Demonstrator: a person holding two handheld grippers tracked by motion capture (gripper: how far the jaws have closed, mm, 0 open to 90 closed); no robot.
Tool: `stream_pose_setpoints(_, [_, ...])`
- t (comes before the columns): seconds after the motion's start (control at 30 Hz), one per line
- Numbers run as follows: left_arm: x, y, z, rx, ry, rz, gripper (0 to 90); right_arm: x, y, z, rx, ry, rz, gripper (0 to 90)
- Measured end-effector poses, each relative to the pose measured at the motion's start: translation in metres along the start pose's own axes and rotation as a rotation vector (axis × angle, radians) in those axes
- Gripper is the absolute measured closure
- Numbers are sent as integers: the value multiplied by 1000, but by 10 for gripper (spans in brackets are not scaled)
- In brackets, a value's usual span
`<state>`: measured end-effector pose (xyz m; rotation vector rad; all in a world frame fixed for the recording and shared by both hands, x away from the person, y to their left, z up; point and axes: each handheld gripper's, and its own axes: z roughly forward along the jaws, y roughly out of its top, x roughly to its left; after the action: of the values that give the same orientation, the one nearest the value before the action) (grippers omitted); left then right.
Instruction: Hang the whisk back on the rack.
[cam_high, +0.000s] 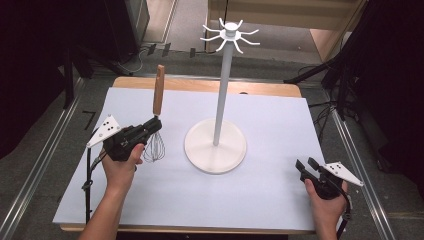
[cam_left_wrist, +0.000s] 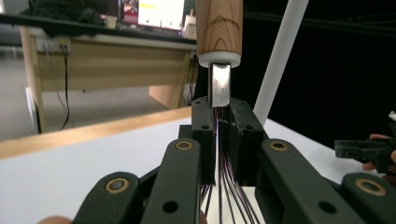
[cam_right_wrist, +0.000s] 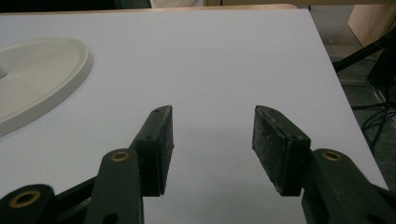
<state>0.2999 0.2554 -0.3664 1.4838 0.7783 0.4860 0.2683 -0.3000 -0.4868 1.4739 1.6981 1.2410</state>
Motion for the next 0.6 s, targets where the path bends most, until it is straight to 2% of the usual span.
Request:
stream_pose_setpoints(0.03, [-2, 4, -1, -26, -11, 7, 836, 0, 0, 0, -7, 1, -1, 486])
stream_pose_setpoints(0.1, [-3, 6, -1, -33, -13, 15, 836, 0, 0, -1, -10, 5, -2, 461])
stream_pose_setpoints(0.13, [-6, 11, -1, -42, -25, 36, 836, 0, 0, -1, -11, 11, -2, 445])
stream_pose_setpoints(0.2, [-7, 13, -1, -50, -30, 42, 836, -1, 0, -1, -9, 23, -9, 386])
stream_pose_setpoints(0.23, [-9, 16, 0, -68, -46, 55, 836, 0, 0, -1, -10, 21, -12, 351])
stream_pose_setpoints(0.3, [-10, 19, 1, -84, -64, 58, 835, 2, -1, -2, -15, 11, -25, 319])
stream_pose_setpoints(0.37, [-10, 21, 2, -98, -66, 71, 835, 4, -1, -3, -26, -4, -32, 309])
stream_pose_setpoints(0.6, [-13, 28, 8, -132, -89, 97, 836, 4, -1, -3, -33, -2, -35, 301])
